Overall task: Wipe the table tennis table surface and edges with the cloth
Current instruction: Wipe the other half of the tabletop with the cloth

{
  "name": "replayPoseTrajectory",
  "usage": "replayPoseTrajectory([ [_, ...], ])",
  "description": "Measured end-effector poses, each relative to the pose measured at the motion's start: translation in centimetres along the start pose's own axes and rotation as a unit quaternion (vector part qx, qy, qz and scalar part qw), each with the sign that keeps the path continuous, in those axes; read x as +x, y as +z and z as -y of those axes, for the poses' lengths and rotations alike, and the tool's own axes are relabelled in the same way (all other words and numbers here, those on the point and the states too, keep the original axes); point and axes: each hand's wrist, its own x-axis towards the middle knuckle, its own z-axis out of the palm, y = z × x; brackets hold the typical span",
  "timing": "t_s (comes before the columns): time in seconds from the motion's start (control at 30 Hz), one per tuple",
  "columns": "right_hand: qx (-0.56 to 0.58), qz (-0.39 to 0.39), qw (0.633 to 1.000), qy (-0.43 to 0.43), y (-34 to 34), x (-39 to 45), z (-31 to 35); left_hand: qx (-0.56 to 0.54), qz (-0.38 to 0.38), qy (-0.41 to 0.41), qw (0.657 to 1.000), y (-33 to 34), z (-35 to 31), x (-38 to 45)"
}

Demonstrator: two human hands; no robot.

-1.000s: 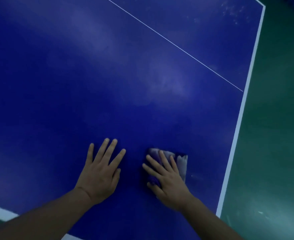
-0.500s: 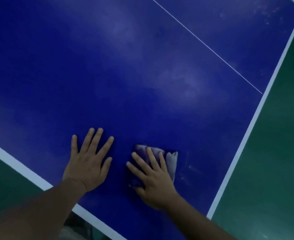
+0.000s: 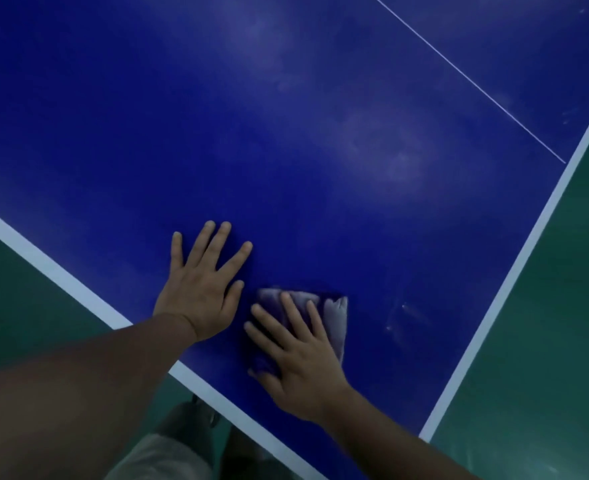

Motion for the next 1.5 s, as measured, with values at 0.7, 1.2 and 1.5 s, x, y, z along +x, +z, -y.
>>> replayPoseTrajectory([
  [0.7,-0.033,0.047,0.997,0.047,-0.3,-0.3,3.8,-0.024,-0.008,-0.105,0.994,1.0,3.1,-7.8],
  [1.2,-0.038,0.056,0.995,0.076,0.3,-2.7,6.7,-0.026,-0.018,-0.083,0.996,1.2,3.6,-7.3],
  [1.5,-0.010,0.022,0.998,0.060,2.4,-2.8,11.0,-0.031,-0.038,-0.089,0.995,1.1,3.2,-7.2],
])
